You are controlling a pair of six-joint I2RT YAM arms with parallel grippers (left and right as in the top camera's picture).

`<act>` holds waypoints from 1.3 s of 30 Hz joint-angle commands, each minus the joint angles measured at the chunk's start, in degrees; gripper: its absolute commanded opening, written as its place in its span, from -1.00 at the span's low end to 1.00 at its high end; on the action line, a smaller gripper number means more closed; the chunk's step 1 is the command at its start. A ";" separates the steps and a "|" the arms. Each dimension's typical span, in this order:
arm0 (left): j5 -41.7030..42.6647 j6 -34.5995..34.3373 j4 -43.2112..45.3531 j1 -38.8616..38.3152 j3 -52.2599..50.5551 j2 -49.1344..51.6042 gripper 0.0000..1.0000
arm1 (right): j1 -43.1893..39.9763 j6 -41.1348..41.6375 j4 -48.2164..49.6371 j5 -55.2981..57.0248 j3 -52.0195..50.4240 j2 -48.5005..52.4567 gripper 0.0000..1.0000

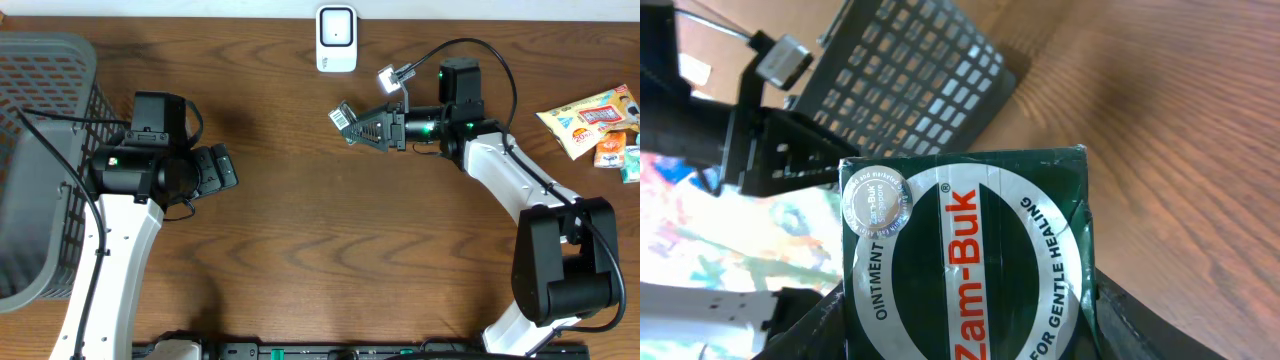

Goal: Scan the item barcode
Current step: 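Lift the green tin and turn its face toward the scanner, then reach the held green tin up to the white scanner face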

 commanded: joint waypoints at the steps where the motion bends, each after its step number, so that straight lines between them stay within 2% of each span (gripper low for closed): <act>1: -0.17 0.11 -0.31 0.31 0.04 0.00 0.96 | 0.02 -1.20 -0.55 3.08 0.02 -0.83 -0.14; 5: -0.15 0.11 -0.31 0.31 0.04 0.00 0.95 | 0.39 -1.27 -5.05 12.66 0.02 -0.83 -0.14; 8: -0.17 0.11 -0.31 0.31 0.04 0.00 0.95 | 0.68 -2.99 -10.91 25.49 0.02 -0.83 -0.16; 13: -0.15 0.11 -0.31 0.31 0.04 0.00 0.95 | 2.01 -3.37 -19.85 53.20 0.02 -0.83 -0.18; 18: -0.17 0.11 -0.31 0.31 0.04 0.00 0.95 | 3.91 -3.37 -23.82 70.14 0.02 -0.83 -0.21; 33: -0.17 0.11 -0.31 0.31 0.04 0.00 0.96 | 5.03 -3.30 -20.63 73.79 0.02 -0.70 -0.24; 39: -0.17 0.11 -0.31 0.31 0.04 0.00 0.95 | 5.38 0.55 -16.81 72.39 0.04 -0.70 -0.34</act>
